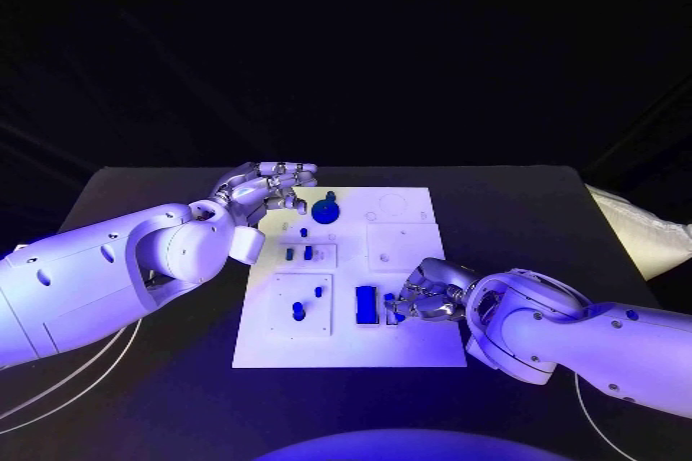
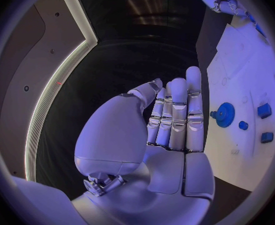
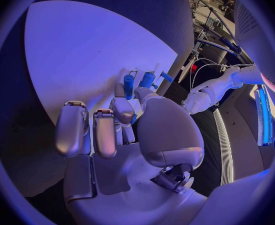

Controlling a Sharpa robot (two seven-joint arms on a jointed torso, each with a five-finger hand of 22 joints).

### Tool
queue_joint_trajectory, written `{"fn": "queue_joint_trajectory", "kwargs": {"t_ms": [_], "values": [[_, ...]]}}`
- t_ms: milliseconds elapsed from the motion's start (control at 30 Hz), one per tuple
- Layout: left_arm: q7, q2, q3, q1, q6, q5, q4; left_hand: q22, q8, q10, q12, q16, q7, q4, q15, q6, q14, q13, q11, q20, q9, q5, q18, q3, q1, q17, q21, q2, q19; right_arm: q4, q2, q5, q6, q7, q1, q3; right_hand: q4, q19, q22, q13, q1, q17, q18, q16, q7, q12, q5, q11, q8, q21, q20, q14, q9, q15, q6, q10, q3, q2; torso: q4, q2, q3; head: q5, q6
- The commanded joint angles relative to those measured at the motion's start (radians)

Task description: Assemble the parts on the task board

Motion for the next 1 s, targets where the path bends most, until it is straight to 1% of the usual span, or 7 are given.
{"fn": "queue_joint_trajectory", "kwargs": {"t_ms": [33, 167, 267, 667, 767, 867, 1000], "values": [[0.009, 0.001, 0.0, 0.0, 0.021, -0.006, -0.001, -0.001, 0.004, -0.007, 0.006, 0.003, 0.0, -0.005, 0.001, -0.01, -0.005, 0.002, 0.0, 0.004, -0.001, 0.005, 0.01, -0.003, 0.001, -0.002, -0.006, 0.005, 0.0, 0.005, 0.002, -0.02, 0.019, 0.014, -0.001, 0.0, 0.007, 0.004, 0.003, 0.002, -0.018, 0.059, -0.016, 0.005, 0.001, 0.007, -0.023, 0.001, 0.005, 0.005, -0.001, 0.07, 0.002, -0.009, 0.008, 0.007, -0.019, 0.0, -0.0004, 0.0, 0.0002, 0.001, 0.0], [0.009, 0.001, 0.0, 0.0, 0.021, -0.006, -0.002, -0.001, 0.004, -0.007, 0.006, 0.003, 0.0, -0.005, 0.001, -0.01, -0.005, 0.002, 0.0, 0.004, -0.001, 0.005, 0.01, -0.003, 0.001, -0.002, -0.006, 0.005, 0.0, 0.009, 0.0, -0.046, 0.017, 0.021, -0.001, 0.0, 0.014, 0.004, 0.003, 0.002, -0.043, 0.059, -0.016, 0.004, 0.0, 0.002, -0.083, 0.001, 0.005, 0.005, -0.001, 0.069, 0.003, -0.009, 0.007, 0.006, -0.062, 0.004, -0.0001, 0.0, 0.0006, 0.001, 0.0], [0.009, 0.002, 0.0, 0.0, 0.021, -0.006, -0.004, -0.001, 0.004, -0.007, 0.006, 0.003, 0.0, -0.005, 0.001, -0.01, -0.005, 0.002, 0.0, 0.004, -0.001, 0.005, 0.01, -0.003, 0.001, -0.002, -0.006, 0.005, 0.0, 0.012, -0.003, -0.061, 0.014, 0.025, -0.001, 0.0, 0.015, 0.003, 0.003, 0.002, -0.058, 0.059, -0.015, 0.004, 0.0, 0.0, -0.102, 0.001, 0.005, 0.004, -0.002, 0.069, 0.004, -0.009, 0.007, 0.006, -0.087, 0.01, 0.0001, 0.0, 0.0009, 0.001, 0.0], [0.008, 0.002, 0.0, 0.0, 0.021, -0.006, -0.005, -0.001, 0.004, -0.007, 0.006, 0.003, 0.0, -0.005, 0.001, -0.01, -0.005, 0.002, 0.0, 0.004, -0.001, 0.005, 0.01, -0.003, 0.001, -0.002, -0.006, 0.005, 0.0, 0.028, -0.023, -0.081, 0.019, 0.038, -0.001, 0.0, 0.012, 0.003, 0.004, 0.003, -0.057, 0.061, -0.016, 0.005, -0.001, 0.0, -0.1, 0.001, 0.005, 0.005, -0.002, 0.07, 0.004, -0.01, 0.007, 0.007, -0.093, 0.016, -0.0023, 0.0, 0.0015, 0.003, 0.0], [0.008, 0.002, 0.0, 0.0, 0.022, -0.006, -0.006, -0.001, 0.004, -0.007, 0.006, 0.003, 0.0, -0.005, 0.001, -0.01, -0.005, 0.002, 0.0, 0.004, -0.001, 0.005, 0.01, -0.003, 0.001, -0.002, -0.006, 0.005, 0.0, 0.03, -0.029, -0.084, 0.024, 0.04, -0.001, 0.0, 0.011, 0.004, 0.005, 0.004, -0.054, 0.061, -0.016, 0.005, -0.001, 0.001, -0.098, 0.0, 0.005, 0.005, -0.002, 0.07, 0.004, -0.01, 0.007, 0.007, -0.094, 0.019, -0.0016, 0.0, 0.0015, 0.001, 0.0], [0.008, 0.002, 0.0, 0.0, 0.022, -0.006, -0.007, -0.001, 0.004, -0.007, 0.006, 0.003, 0.0, -0.005, 0.001, -0.01, -0.005, 0.002, 0.0, 0.004, -0.001, 0.005, 0.01, -0.003, 0.001, -0.002, -0.006, 0.005, 0.0, 0.03, -0.033, -0.085, 0.03, 0.043, -0.001, 0.0, 0.004, 0.004, 0.005, 0.006, -0.038, 0.062, -0.016, 0.006, -0.001, 0.001, -0.095, 0.0, 0.005, 0.005, -0.002, 0.07, 0.005, -0.01, 0.007, 0.007, -0.101, 0.022, -0.0007, 0.0, 0.0012, 0.0, 0.0], [0.007, 0.002, 0.0, 0.0, 0.021, -0.006, -0.007, -0.001, 0.004, -0.007, 0.006, 0.003, 0.0, -0.005, 0.001, -0.01, -0.005, 0.002, 0.0, 0.004, -0.001, 0.005, 0.01, -0.003, 0.001, -0.002, -0.006, 0.005, 0.0, 0.027, -0.036, -0.085, 0.031, 0.049, -0.001, 0.0, -0.018, 0.003, 0.005, 0.007, 0.004, 0.061, -0.016, 0.005, -0.001, -0.001, -0.096, 0.0, 0.005, 0.005, -0.003, 0.07, 0.006, -0.01, 0.005, 0.007, -0.107, 0.028, -0.0006, -0.001, 0.0003, -0.001, 0.001]]}}
